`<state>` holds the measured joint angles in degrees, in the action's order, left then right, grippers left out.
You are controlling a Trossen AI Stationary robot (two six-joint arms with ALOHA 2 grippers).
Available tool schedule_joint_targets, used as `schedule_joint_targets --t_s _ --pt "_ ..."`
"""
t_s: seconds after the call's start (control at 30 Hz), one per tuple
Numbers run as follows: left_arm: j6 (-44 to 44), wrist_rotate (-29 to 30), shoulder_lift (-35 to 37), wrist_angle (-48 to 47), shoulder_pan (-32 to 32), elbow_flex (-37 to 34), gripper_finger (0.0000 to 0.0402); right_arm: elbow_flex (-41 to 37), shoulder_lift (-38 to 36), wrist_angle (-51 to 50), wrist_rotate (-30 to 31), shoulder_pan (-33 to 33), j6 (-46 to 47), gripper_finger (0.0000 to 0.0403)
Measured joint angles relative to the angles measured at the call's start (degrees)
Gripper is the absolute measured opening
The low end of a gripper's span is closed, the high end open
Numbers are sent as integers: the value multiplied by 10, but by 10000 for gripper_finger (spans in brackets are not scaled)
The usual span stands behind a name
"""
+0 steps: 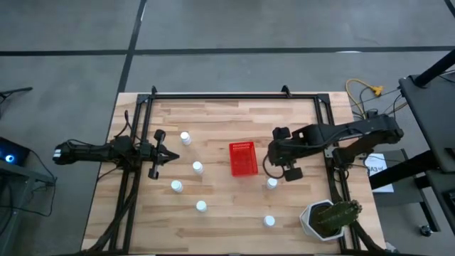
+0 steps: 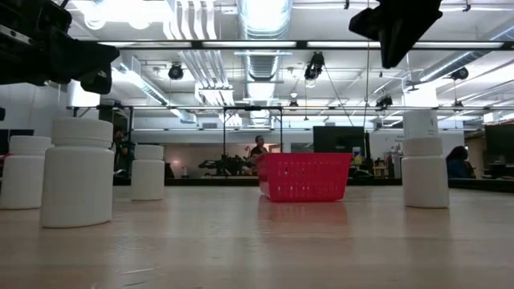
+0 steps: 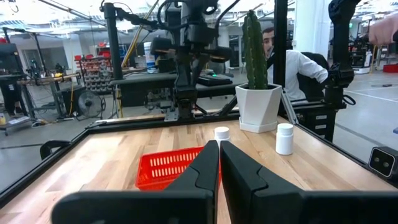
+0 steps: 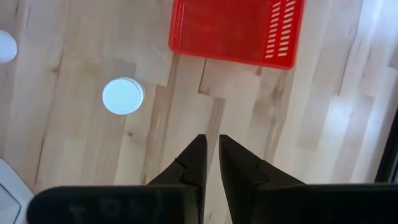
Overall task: Pick and place pill bottles into a basket
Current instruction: Put the middle right white medicine bottle into the red bin
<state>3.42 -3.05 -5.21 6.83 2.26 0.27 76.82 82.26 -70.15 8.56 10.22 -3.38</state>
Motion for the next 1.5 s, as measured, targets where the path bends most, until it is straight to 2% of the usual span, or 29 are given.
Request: schedule_joint_targets --t_s 0.8,0.93,1.07,1.13,1.5 --pt "0 0 0 0 0 0 0 -15 3 2 -1 0 33 205" --pt "0 0 0 0 0 0 0 -22 3 8 -12 0 30 217" --pt "0 0 0 0 0 0 0 -28 3 29 -86 2 25 219" --pt "0 0 0 0 0 0 0 -31 3 42 -104 9 25 219" --pt "0 0 0 0 0 0 0 -93 3 128 -101 52 28 219"
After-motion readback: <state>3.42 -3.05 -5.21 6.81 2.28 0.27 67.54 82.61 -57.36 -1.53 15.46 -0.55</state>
